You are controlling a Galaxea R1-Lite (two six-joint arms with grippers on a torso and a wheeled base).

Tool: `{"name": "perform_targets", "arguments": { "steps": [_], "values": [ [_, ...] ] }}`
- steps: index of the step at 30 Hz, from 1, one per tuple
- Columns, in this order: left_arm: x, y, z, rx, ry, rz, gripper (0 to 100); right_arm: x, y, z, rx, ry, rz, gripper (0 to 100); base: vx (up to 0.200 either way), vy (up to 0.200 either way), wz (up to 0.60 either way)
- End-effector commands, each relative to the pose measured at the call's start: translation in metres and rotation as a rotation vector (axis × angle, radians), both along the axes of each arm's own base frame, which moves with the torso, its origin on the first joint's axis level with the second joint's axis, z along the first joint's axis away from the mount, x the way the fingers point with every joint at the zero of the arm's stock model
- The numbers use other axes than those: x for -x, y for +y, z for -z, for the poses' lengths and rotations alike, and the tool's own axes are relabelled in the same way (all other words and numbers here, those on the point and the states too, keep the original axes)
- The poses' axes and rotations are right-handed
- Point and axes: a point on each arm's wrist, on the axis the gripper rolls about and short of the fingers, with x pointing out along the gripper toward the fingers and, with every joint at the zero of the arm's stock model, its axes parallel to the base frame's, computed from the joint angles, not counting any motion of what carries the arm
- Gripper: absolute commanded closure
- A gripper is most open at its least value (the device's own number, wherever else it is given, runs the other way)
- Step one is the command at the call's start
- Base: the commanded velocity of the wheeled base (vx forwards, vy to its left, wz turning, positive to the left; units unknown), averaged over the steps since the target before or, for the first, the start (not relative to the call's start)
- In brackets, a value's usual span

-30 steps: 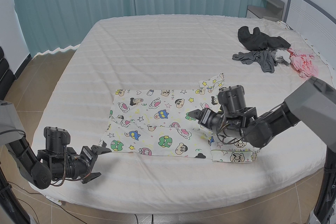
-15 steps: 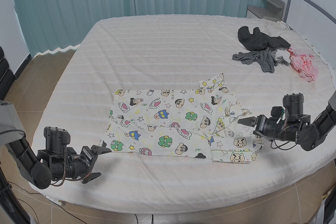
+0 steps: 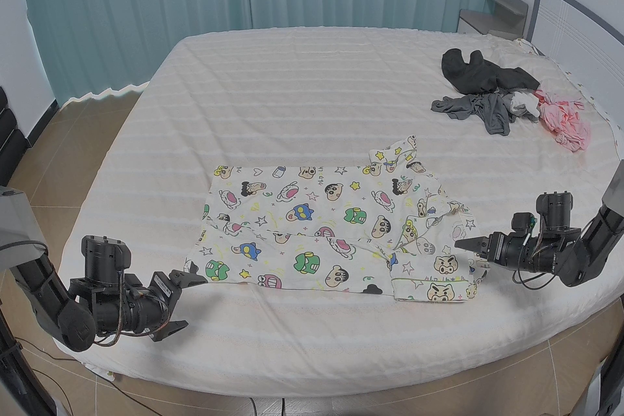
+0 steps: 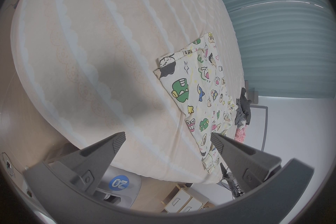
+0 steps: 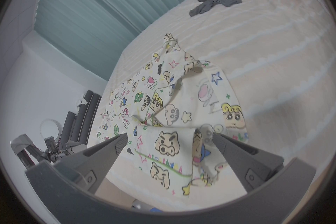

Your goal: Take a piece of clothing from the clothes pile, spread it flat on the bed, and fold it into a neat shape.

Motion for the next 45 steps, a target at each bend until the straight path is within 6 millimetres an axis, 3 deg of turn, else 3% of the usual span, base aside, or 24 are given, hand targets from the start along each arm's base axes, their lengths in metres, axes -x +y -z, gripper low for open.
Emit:
{"name": "perform_targets", "arguments": {
  "steps": [1,7,33,34,45],
  "values": [
    [0.000,0.000,0.001,0.000,0.002,0.000,0,-0.014,0.001,0.025,0.005,0.016,-0.030,0,0.000,0.000,0.00],
    [0.000,0.000,0.001,0.001,0.004,0.001,0,-0.028,0.000,0.034,-0.010,0.004,-0.064,0,0.000,0.000,0.00],
    [0.000,0.000,0.002,-0.002,0.009,0.003,0,-0.042,-0.003,0.056,-0.047,0.017,-0.134,0,0.000,0.000,0.00],
    [-0.001,-0.001,0.002,-0.003,0.008,0.001,0,-0.042,-0.002,0.056,-0.049,0.017,-0.138,100,0.000,0.000,0.00],
    [-0.001,-0.001,0.002,-0.003,0.008,0.001,0,-0.040,-0.001,0.052,-0.059,-0.003,-0.163,100,0.000,0.000,0.00]
  ]
}}
